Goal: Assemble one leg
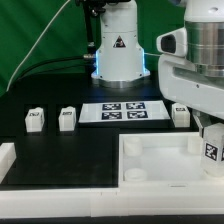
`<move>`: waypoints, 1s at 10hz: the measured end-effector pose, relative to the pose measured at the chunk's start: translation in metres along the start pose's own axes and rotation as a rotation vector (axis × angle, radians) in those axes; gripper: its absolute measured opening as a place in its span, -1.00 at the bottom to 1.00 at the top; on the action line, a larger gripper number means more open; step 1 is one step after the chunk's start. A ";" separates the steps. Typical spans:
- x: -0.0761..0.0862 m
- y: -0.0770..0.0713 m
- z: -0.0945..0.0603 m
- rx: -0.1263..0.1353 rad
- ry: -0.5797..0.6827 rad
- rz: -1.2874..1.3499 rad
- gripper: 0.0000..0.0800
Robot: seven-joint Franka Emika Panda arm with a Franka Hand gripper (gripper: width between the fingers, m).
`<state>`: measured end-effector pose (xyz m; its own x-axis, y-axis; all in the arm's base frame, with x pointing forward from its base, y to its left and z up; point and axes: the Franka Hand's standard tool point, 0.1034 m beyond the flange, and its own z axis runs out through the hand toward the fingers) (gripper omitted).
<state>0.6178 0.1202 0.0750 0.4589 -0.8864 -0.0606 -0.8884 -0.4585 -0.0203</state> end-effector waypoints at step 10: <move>0.002 0.002 -0.003 -0.016 -0.028 -0.263 0.62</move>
Offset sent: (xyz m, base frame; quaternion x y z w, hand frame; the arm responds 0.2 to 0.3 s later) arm 0.0000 0.0000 0.0000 0.0000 0.0000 0.0000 1.0000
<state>0.6172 0.1180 0.0775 0.6733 -0.7347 -0.0830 -0.7383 -0.6741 -0.0229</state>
